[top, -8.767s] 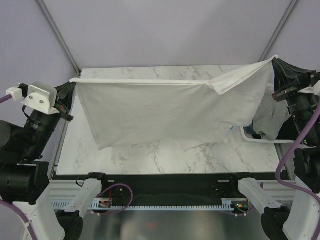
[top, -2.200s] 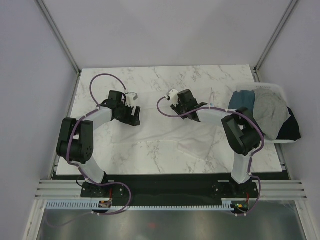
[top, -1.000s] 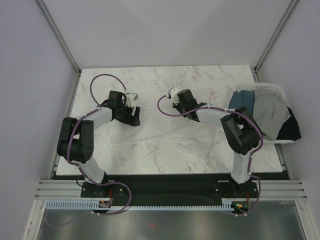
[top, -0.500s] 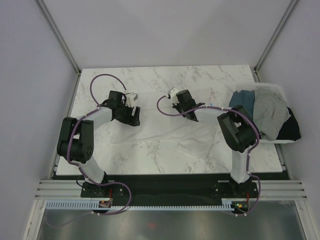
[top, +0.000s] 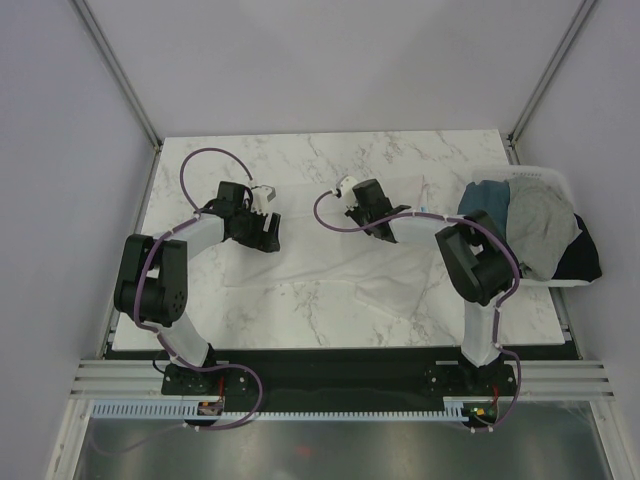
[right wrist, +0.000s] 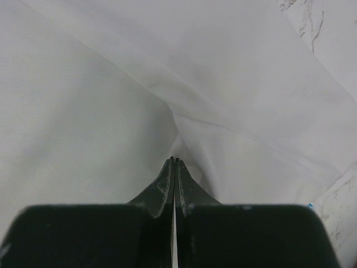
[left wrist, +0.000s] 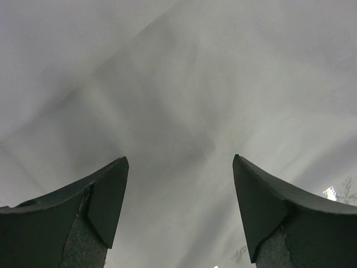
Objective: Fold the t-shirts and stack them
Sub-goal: Fold the tshirt
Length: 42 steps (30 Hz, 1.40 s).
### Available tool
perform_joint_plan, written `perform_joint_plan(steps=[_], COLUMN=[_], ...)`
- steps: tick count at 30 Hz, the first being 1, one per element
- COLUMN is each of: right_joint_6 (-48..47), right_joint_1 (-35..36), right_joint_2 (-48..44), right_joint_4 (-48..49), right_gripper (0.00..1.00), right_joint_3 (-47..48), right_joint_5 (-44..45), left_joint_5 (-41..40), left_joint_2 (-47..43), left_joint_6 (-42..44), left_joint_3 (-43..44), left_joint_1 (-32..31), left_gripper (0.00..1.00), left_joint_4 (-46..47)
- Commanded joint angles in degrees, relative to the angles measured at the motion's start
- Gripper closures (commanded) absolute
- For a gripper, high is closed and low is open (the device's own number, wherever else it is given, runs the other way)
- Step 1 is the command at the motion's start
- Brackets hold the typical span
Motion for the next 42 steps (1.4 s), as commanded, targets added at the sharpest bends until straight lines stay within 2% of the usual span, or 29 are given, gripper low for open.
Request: perform_joint_plan(steps=[1, 10, 11, 12, 15, 18, 23, 37, 40, 42], right_joint_6=[2.32, 3.73, 3.73, 3.55, 2.24, 0.83, 0.04, 1.35, 2.23, 2.76], right_joint_1=[0.35, 2.46, 2.64, 2.72, 2.73, 2.64, 2.38, -0.79, -1.58, -1.93], right_joint_2=[-4.31, -5.89, -5.89, -5.55, -5.37, -5.54, -4.93, -0.36, 0.17, -0.18], right_joint_4=[-0.72, -2.94, -3.02, -3.11, -3.29, -2.94, -1.53, -2.58, -3.72, -4.51], right_gripper=[1.0, 1.0, 0.97, 0.84, 0.62, 0.57, 0.56, 0.61, 0.64, 0.7], right_joint_3=[2.0, 3.14, 3.49, 3.67, 3.67, 3.14, 3.05, 3.93, 4.64, 5.07], right_joint_5=[-3.3, -6.13, -5.33, -4.28, 0.9, 5.03, 8.82, 6.72, 4.7, 3.12], left_joint_5=[0.42, -0.19, -0.19, -0.28, -0.28, -0.28, -0.1, -0.37, -0.37, -0.37], left_joint_2=[-0.15, 0.02, -0.06, -0.06, -0.41, -0.42, -0.15, -0.15, 0.02, 0.02], left_joint_6=[-1.33, -1.33, -1.33, -1.24, -1.24, -1.24, -1.33, -1.33, -1.41, -1.33], left_joint_3=[0.42, 0.51, 0.51, 0.51, 0.51, 0.51, 0.6, 0.68, 0.68, 0.68], left_joint_1=[0.07, 0.15, 0.15, 0.15, 0.15, 0.15, 0.15, 0.15, 0.15, 0.15], left_gripper=[0.17, 0.18, 0.18, 0.18, 0.18, 0.18, 0.18, 0.18, 0.18, 0.18], left_joint_4=[0.87, 0.96, 0.96, 0.96, 0.87, 0.96, 0.96, 0.87, 0.87, 0.96])
